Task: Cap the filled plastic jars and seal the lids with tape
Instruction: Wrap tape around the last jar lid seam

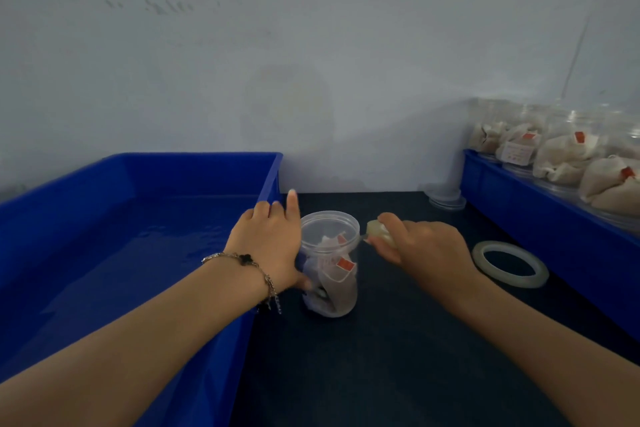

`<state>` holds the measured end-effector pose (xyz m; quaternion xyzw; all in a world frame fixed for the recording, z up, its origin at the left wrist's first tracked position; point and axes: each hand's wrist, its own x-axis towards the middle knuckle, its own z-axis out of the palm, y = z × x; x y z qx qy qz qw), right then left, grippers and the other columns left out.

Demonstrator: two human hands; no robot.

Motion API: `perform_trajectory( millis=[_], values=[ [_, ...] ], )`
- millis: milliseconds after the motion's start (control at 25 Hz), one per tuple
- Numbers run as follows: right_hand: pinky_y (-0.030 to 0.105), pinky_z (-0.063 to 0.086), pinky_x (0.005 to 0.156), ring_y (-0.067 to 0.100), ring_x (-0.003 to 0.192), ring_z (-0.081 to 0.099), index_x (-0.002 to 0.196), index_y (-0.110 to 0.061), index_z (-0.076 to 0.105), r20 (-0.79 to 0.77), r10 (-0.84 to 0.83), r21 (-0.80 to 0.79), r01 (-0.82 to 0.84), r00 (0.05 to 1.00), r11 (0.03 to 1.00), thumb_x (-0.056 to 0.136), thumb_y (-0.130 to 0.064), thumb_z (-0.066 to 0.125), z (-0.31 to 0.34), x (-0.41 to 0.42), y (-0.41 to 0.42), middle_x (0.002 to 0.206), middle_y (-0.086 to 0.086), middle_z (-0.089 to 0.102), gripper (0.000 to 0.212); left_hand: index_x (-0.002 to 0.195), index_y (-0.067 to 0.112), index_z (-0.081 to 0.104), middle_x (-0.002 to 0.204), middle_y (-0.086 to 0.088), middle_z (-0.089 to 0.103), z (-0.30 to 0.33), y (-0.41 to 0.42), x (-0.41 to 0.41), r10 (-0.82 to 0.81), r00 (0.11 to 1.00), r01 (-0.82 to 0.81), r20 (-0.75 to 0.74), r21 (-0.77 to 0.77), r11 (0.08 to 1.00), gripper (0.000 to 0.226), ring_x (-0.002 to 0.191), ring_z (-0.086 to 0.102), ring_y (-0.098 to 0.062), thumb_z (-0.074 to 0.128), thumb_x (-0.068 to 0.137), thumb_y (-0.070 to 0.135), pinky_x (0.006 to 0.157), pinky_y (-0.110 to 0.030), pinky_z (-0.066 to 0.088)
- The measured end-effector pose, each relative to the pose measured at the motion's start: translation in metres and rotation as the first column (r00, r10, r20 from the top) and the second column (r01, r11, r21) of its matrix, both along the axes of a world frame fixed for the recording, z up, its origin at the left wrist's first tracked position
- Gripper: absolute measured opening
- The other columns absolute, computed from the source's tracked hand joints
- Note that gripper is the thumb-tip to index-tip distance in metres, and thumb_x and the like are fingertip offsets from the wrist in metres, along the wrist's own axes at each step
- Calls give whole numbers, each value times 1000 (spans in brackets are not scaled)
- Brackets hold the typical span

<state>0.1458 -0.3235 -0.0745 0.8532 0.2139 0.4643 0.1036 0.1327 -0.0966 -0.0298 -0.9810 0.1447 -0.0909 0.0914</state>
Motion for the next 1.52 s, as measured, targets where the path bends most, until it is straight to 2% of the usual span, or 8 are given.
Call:
perform_trajectory(
  millis=[200,360,640,800,960,1120,1280,1520],
  values=[
    [24,40,35,19,42,58,88,-9,70,-108,-38,-24,36,993,999,85,-44,62,-2,-6,2,57,4,65,35,146,32,-21,158,-10,-8,-6,-15,-1,-114,980,60,-160,-306,950,111,145,4,-29,41,68,82,114,-44,21],
    [24,36,37,20,42,58,100,-8,69,-169,-90,-48,83,982,995,78,-40,75,3,-12,6,59,5,66,39,148,39,-6,157,-8,13,7,-17,14,-56,996,56,-64,3,998,109,141,16,-32,-1,52,89,107,-48,27],
    [19,29,43,7,56,60,117,-10,31,-261,-251,-110,230,932,967,83,-36,67,11,-23,10,75,-2,65,56,142,39,33,109,-3,57,14,-26,19,-233,967,223,-99,-108,969,61,87,47,-10,34,87,67,81,-26,43],
    [18,34,50,6,59,52,104,-38,19,-770,177,241,22,613,970,90,-29,50,13,-52,-5,80,-9,53,35,139,49,32,136,4,49,26,-6,15,-316,911,275,-266,-179,945,59,109,54,-13,50,84,60,91,-28,48],
    [24,51,70,9,79,58,104,-49,16,-848,451,477,33,278,878,96,-39,49,16,-72,-13,95,-10,55,35,142,45,27,154,-1,26,28,-8,11,-336,888,317,-315,-112,942,62,126,45,-16,53,86,52,99,-27,41],
    [23,49,62,8,60,57,115,-49,13,-751,482,573,82,451,816,75,-74,35,28,-73,-14,73,-2,63,53,147,35,23,151,-5,30,37,-12,10,-285,884,327,-369,55,943,65,125,42,-22,46,89,56,100,-34,41],
    [18,38,55,6,64,53,125,-36,21,-584,119,56,-107,803,993,79,-73,10,30,-64,-15,80,-14,59,61,147,34,18,147,-2,34,39,-17,7,-272,906,364,-326,268,892,61,113,42,-20,38,93,55,80,-29,37],
    [22,29,56,4,62,30,119,-16,50,-548,34,-52,-75,836,996,92,-48,51,16,-41,-11,85,-2,61,42,148,37,17,155,20,13,34,-7,2,-324,873,365,-363,49,930,56,138,29,-12,43,99,27,112,-31,27]
  ],
)
